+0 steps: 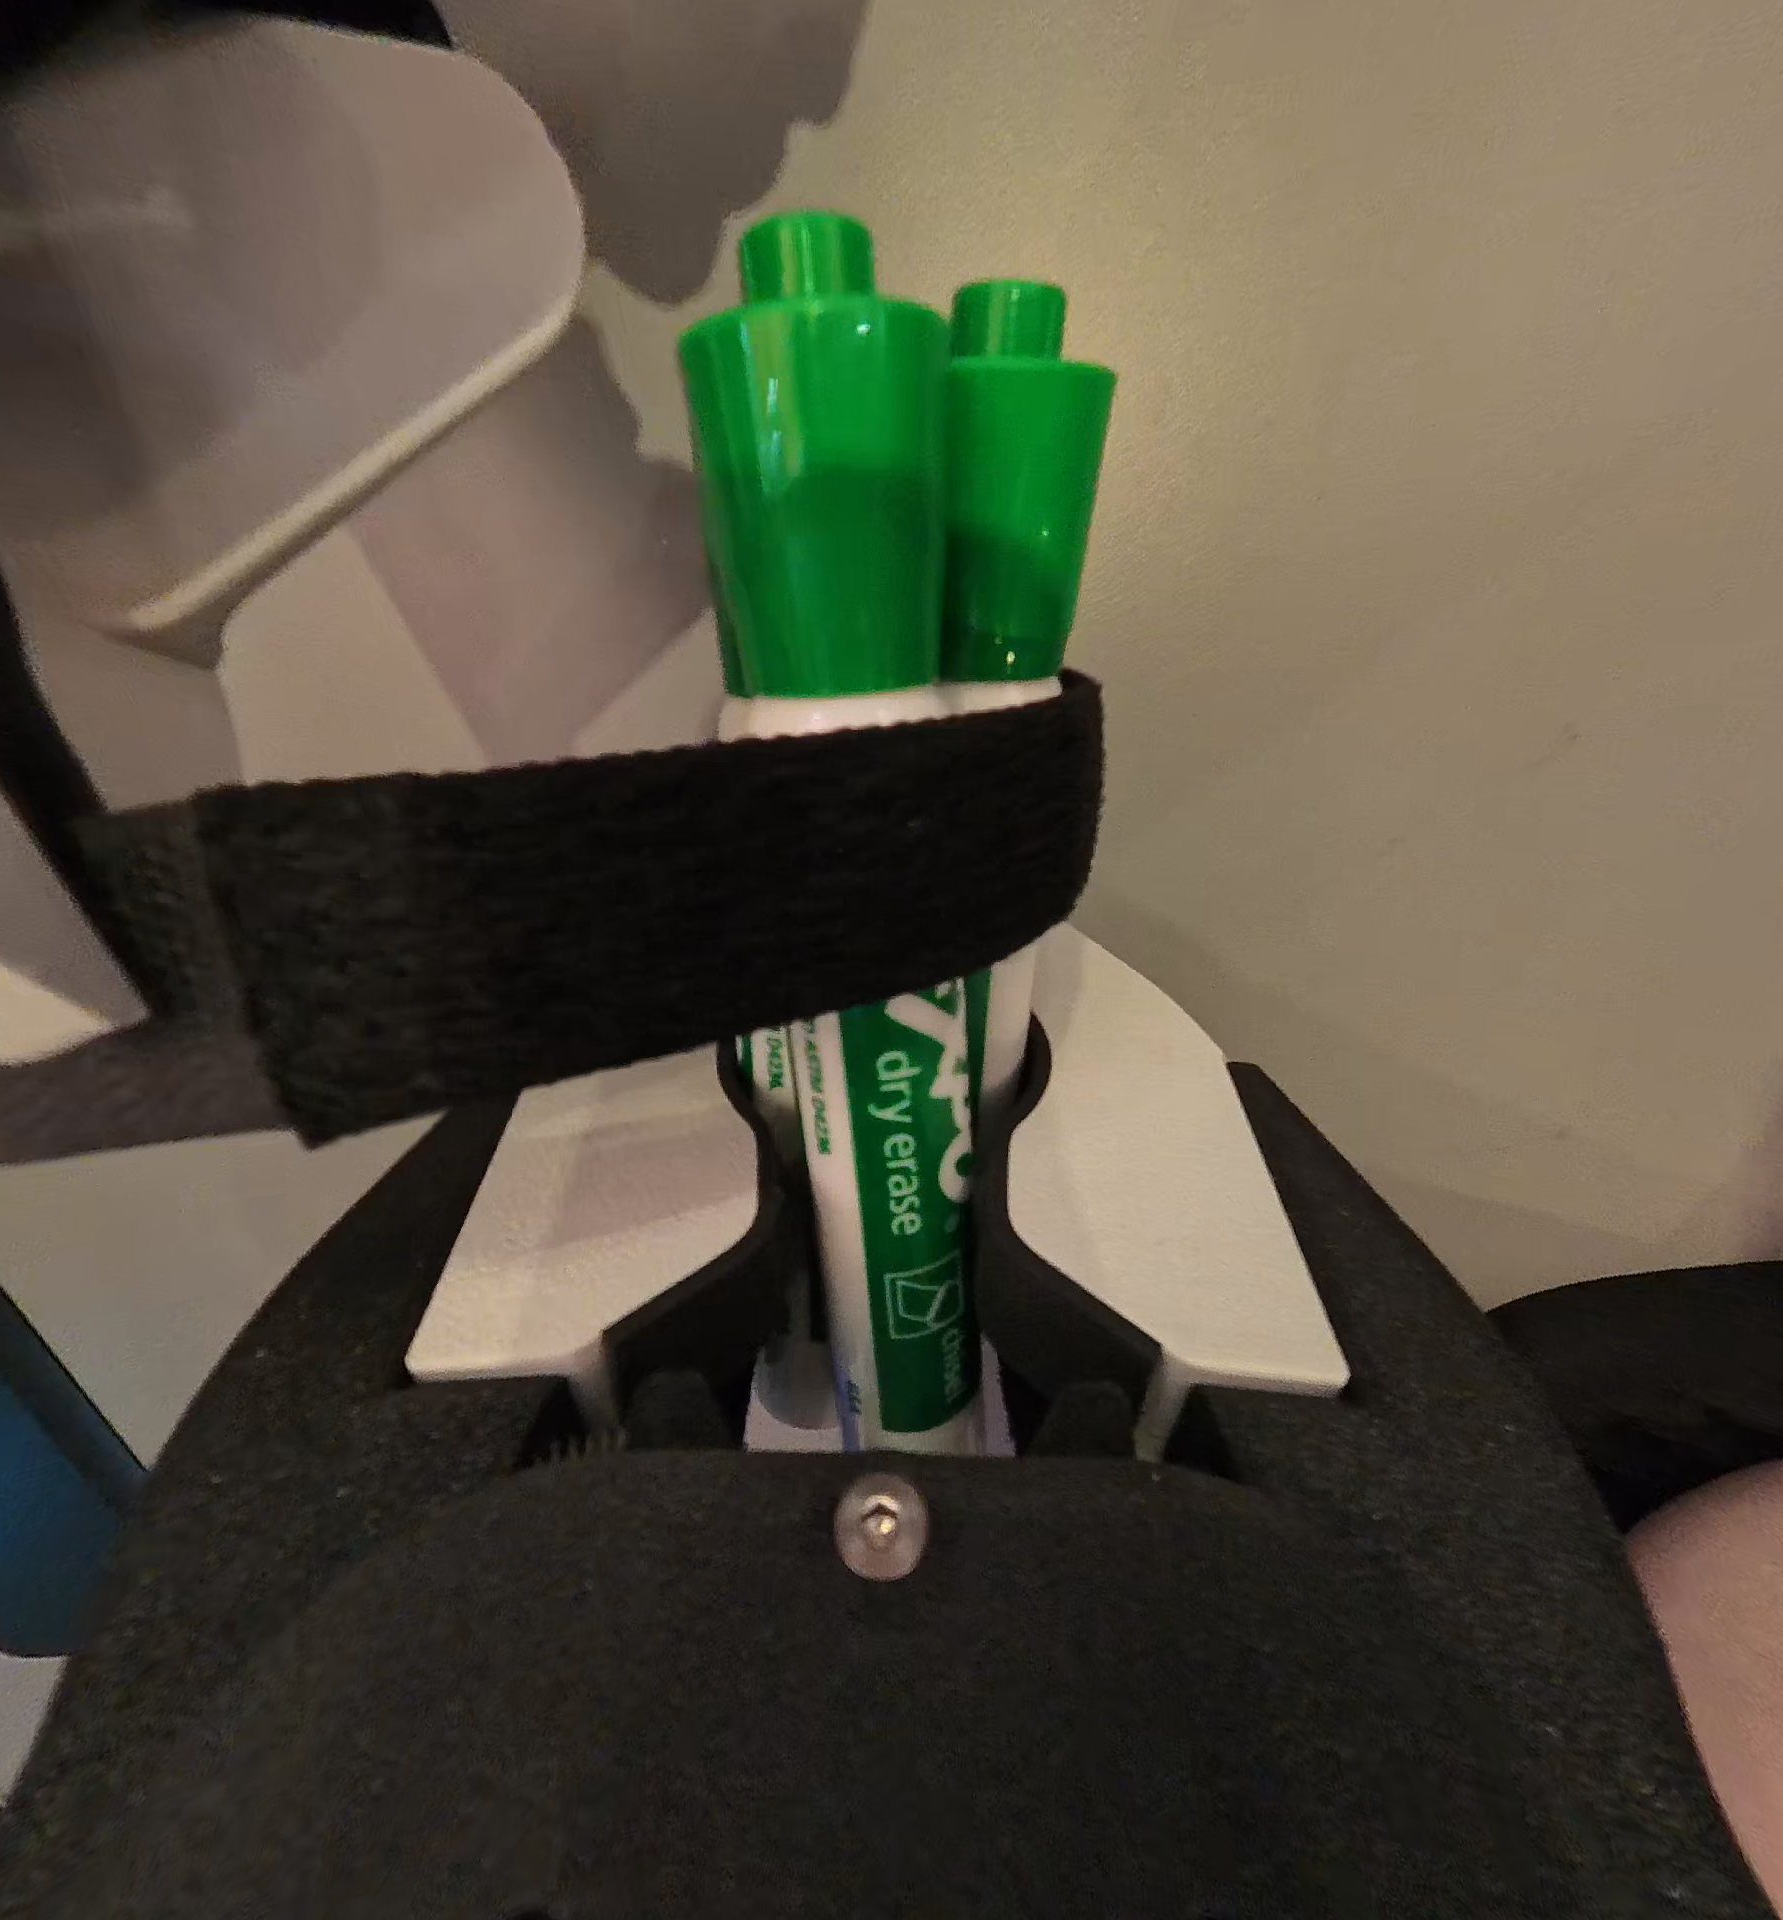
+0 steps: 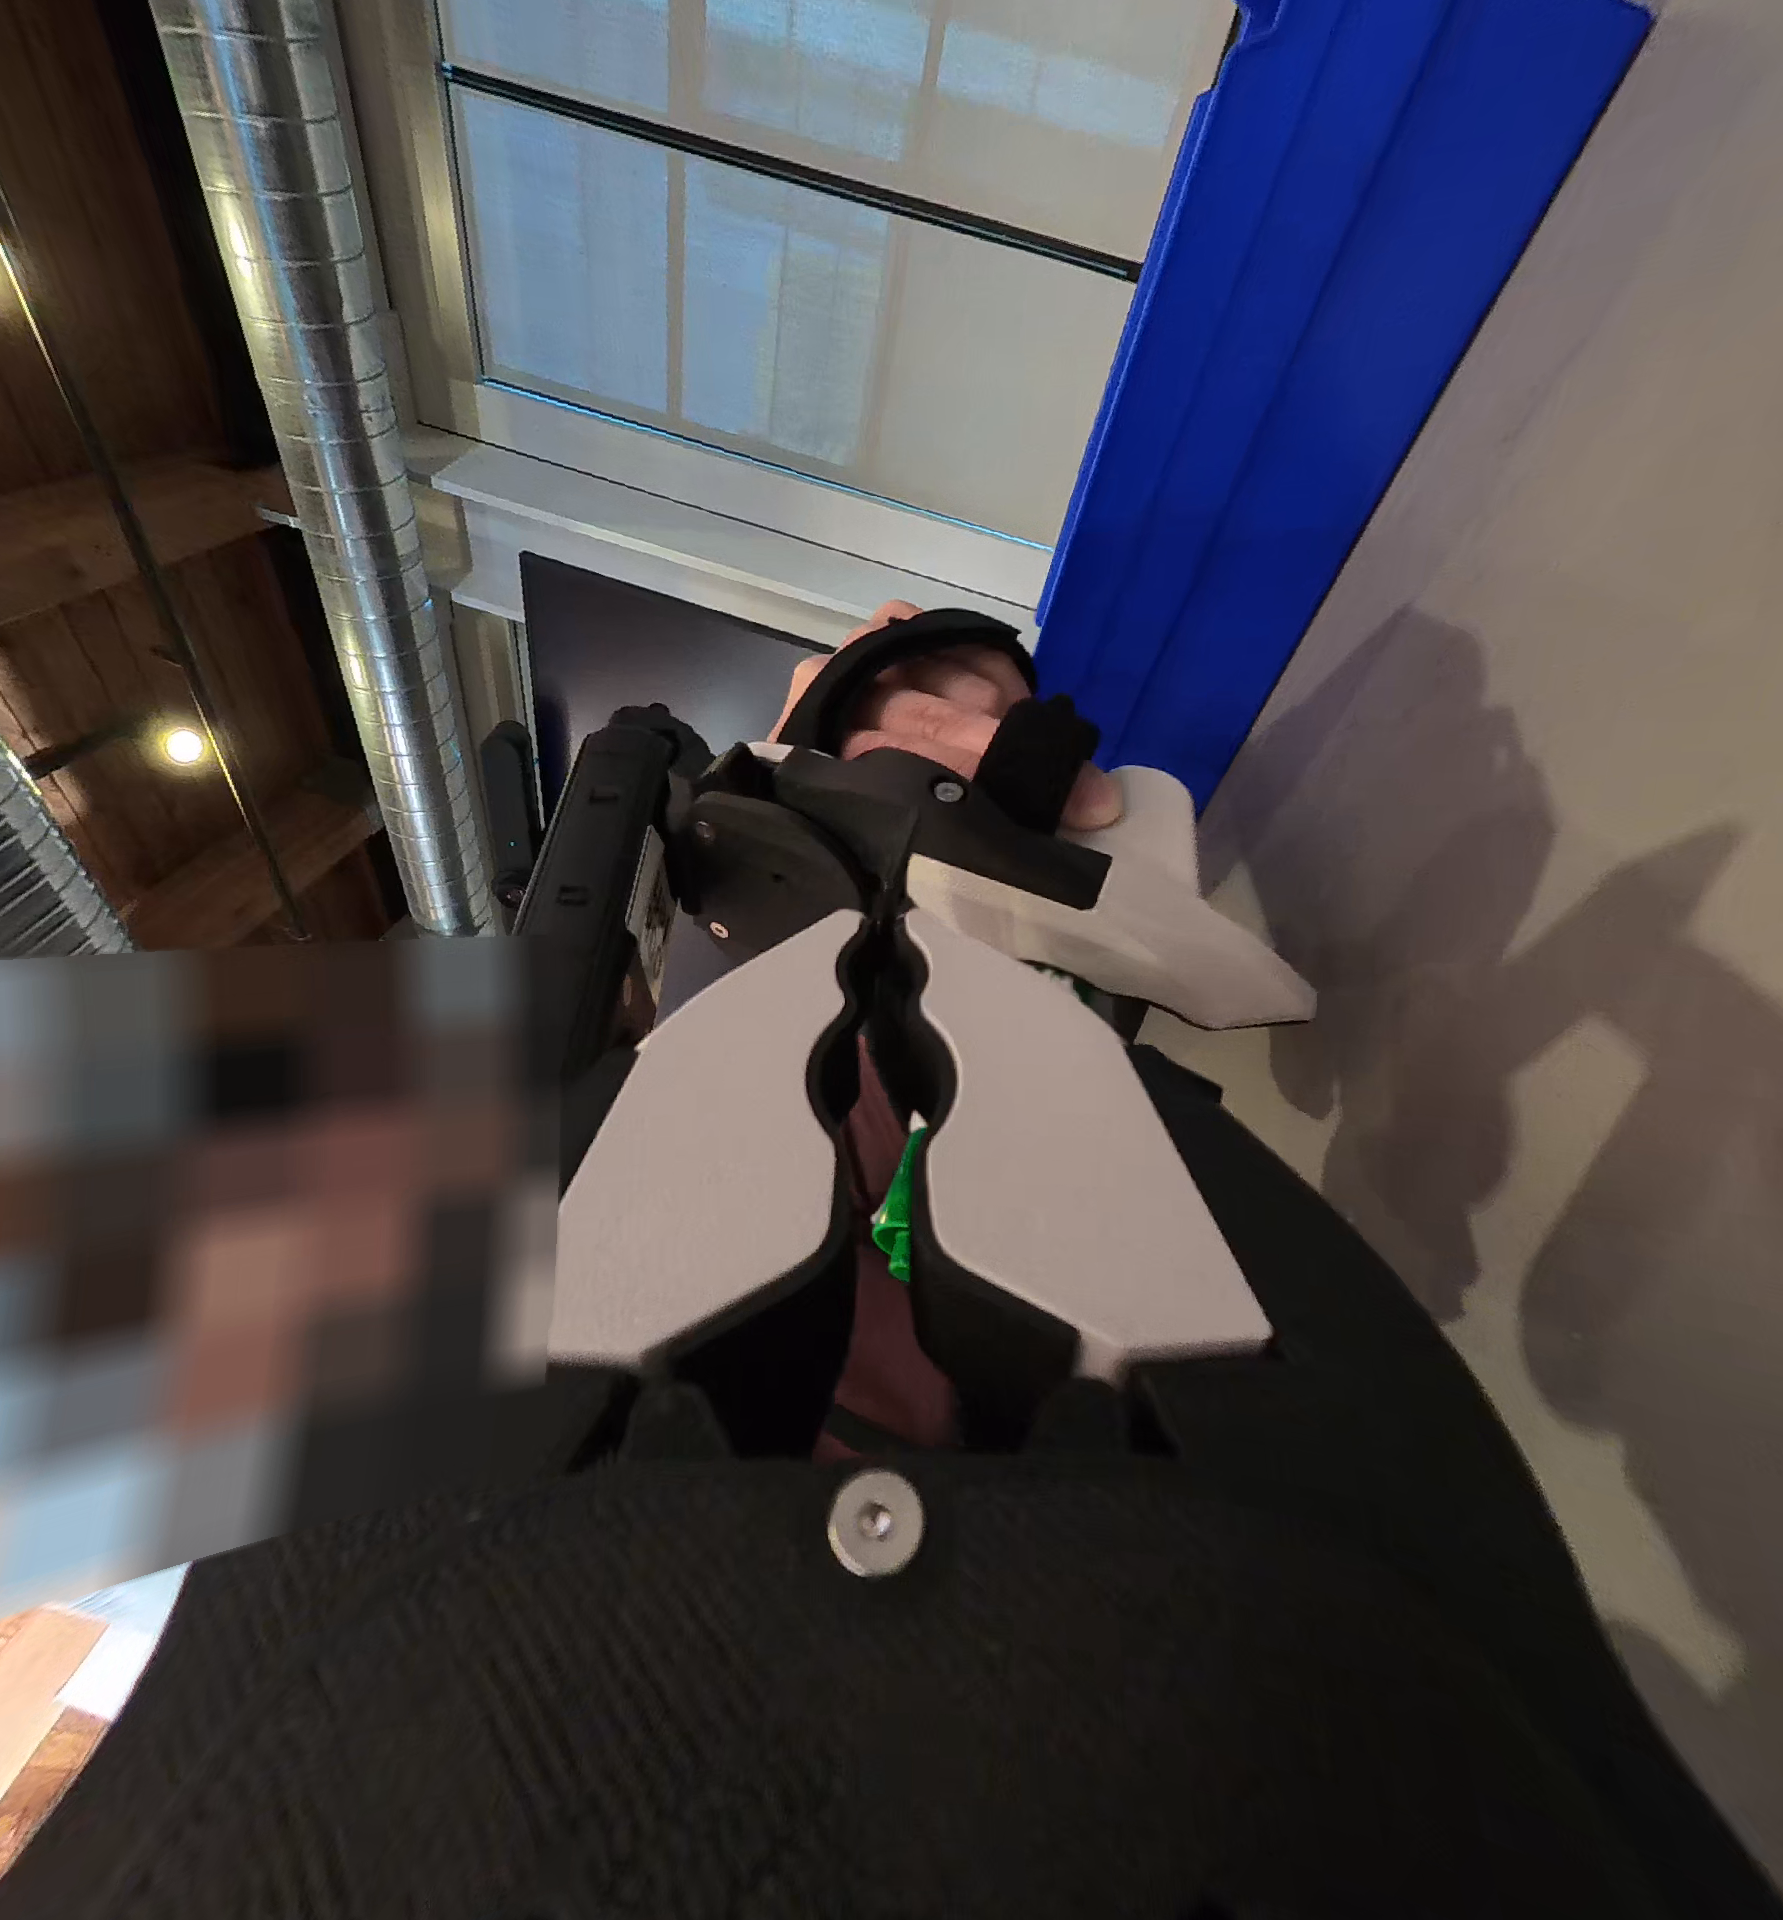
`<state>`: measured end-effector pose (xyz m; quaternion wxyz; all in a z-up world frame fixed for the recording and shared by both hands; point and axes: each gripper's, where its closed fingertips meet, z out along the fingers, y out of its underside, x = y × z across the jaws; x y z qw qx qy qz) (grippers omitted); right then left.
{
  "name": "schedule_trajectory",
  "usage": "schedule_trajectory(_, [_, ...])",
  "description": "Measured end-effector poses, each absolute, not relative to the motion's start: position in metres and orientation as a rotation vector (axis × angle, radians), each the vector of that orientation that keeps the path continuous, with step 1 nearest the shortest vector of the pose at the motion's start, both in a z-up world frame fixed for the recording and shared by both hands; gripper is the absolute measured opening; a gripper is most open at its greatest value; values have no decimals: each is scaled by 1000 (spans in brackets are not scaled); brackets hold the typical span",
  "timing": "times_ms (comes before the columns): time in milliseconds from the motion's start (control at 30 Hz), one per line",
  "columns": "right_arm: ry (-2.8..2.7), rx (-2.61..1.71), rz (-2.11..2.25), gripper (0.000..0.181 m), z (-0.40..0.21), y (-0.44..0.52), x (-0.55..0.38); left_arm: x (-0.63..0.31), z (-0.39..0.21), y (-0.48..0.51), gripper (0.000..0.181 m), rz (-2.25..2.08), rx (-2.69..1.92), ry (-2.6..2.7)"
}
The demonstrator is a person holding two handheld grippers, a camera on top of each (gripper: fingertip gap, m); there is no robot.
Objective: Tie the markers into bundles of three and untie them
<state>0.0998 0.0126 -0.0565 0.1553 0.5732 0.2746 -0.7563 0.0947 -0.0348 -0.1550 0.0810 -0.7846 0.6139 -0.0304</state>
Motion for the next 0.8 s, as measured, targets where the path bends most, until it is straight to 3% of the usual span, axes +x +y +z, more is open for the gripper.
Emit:
schedule_trajectory(33, [783,1652,-2171,3,-57,14,99,95,-155,-35,41,-93,-2345,1834])
schedule_trajectory(800, [633,1826,-2165,6,-83,22,86,95,-156,-38,41,-124,-2358,1834])
